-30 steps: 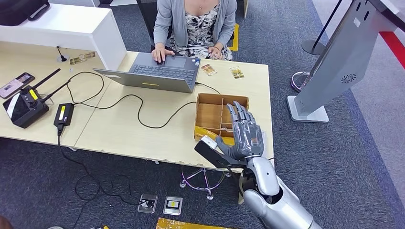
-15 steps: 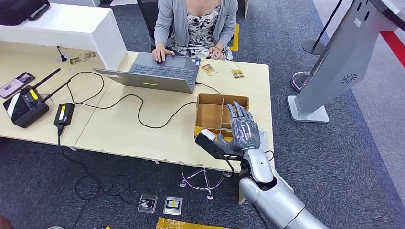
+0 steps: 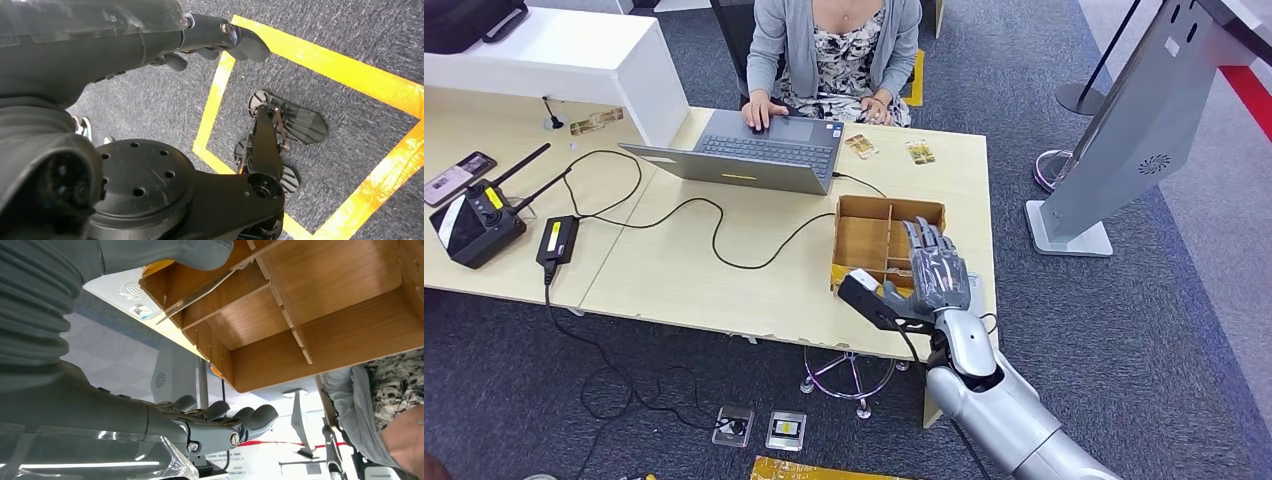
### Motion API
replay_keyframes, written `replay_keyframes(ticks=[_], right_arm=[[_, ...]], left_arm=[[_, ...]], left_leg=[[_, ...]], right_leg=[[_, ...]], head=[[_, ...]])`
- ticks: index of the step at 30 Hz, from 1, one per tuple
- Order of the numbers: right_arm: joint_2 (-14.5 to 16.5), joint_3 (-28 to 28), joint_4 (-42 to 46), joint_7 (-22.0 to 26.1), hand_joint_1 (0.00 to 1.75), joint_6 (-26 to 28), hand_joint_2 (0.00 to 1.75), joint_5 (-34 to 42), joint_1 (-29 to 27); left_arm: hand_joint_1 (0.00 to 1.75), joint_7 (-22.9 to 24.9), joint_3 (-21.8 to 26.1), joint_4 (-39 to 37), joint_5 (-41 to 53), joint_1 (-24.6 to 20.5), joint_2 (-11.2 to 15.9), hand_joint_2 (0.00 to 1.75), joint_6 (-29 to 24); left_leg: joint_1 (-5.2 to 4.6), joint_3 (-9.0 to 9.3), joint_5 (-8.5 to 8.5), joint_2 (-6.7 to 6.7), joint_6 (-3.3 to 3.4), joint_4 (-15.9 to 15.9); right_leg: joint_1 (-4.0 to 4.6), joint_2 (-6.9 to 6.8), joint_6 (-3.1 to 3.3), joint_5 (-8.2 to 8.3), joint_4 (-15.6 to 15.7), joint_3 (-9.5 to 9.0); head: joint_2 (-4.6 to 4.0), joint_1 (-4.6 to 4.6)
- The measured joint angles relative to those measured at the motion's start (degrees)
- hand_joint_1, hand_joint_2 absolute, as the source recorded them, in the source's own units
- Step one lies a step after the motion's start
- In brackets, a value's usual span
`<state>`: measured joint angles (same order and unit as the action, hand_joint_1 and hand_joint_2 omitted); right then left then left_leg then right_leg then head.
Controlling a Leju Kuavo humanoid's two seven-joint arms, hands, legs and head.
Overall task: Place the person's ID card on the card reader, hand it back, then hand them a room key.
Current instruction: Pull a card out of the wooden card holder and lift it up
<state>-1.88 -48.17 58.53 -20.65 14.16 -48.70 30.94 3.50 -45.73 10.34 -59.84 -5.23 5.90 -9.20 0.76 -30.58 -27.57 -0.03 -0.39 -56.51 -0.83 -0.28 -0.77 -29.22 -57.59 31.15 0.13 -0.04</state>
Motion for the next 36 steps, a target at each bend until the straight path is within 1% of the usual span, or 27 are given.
replay_keyframes(ticks=[15, 30, 36], right_arm=[[0.48, 0.00, -4.30, 0.26, 0.00, 0.56, 1.75, 0.72, 0.50], [0.92, 0.05, -8.14, -0.72, 0.00, 1.26, 1.75, 0.32, 1.57], [0.99, 0.27, -9.03, 0.05, 0.00, 1.33, 1.75, 1.01, 1.77]], left_arm=[[0.00, 0.00, -0.05, 0.00, -0.49, -0.03, -0.02, 0.00, 0.01], [0.00, -0.13, -0.93, 0.00, -0.93, -0.06, -0.02, 0.00, 0.26], [0.00, -0.12, -1.09, 0.00, -1.31, -0.06, -0.03, 0.00, 0.15]], left_leg=[[0.00, 0.00, 0.00, 0.00, 0.00, 0.00], [0.00, 0.01, 0.00, 0.00, 0.00, 0.00], [0.00, 0.00, 0.00, 0.00, 0.00, 0.00]], right_leg=[[0.00, 0.00, 0.00, 0.00, 0.00, 0.00], [0.00, 0.00, 0.00, 0.00, 0.00, 0.00], [0.00, 0.00, 0.00, 0.00, 0.00, 0.00]], head=[[0.00, 0.00], [0.00, -0.01], [0.00, 0.00]])
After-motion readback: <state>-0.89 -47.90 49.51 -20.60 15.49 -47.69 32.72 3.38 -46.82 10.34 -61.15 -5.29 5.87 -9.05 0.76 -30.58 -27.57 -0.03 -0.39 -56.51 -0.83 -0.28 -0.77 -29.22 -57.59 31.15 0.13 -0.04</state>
